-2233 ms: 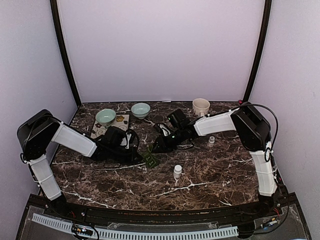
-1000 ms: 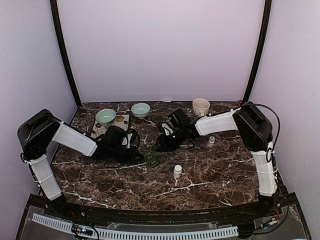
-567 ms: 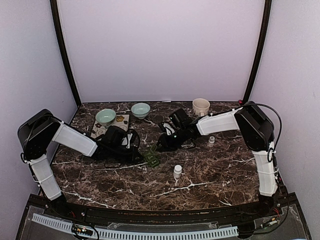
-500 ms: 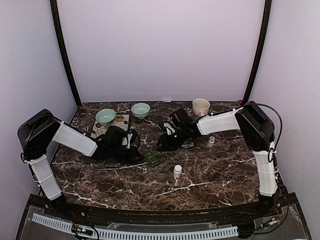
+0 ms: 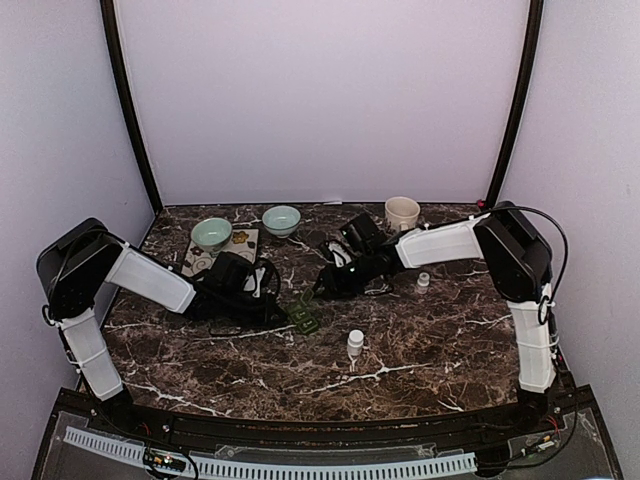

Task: Sort the pills into containers
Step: Close the lid of the pill container on the pill container, then pick up the pill container from the center of the board, then pass from the right arm to the left

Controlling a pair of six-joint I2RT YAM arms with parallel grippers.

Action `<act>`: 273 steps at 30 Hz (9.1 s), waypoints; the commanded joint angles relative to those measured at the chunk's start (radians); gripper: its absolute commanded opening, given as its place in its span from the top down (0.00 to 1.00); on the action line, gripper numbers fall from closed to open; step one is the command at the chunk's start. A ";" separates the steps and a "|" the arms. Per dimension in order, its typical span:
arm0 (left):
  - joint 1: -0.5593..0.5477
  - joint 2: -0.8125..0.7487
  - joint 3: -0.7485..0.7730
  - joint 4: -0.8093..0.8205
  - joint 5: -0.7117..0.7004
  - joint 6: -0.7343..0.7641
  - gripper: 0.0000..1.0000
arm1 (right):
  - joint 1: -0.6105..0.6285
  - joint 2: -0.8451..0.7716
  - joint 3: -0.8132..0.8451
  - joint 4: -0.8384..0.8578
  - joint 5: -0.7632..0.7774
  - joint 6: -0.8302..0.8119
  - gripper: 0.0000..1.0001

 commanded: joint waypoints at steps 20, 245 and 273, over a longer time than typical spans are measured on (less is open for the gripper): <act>0.008 0.007 0.038 -0.012 0.012 0.014 1.00 | 0.008 -0.057 0.008 -0.006 -0.043 0.008 0.61; 0.120 -0.216 -0.221 0.265 0.108 -0.240 0.50 | 0.221 -0.052 0.249 -0.457 0.289 -0.303 0.64; 0.014 -0.342 -0.075 0.092 0.090 -0.205 0.61 | 0.209 -0.015 0.399 -0.520 0.250 -0.270 0.64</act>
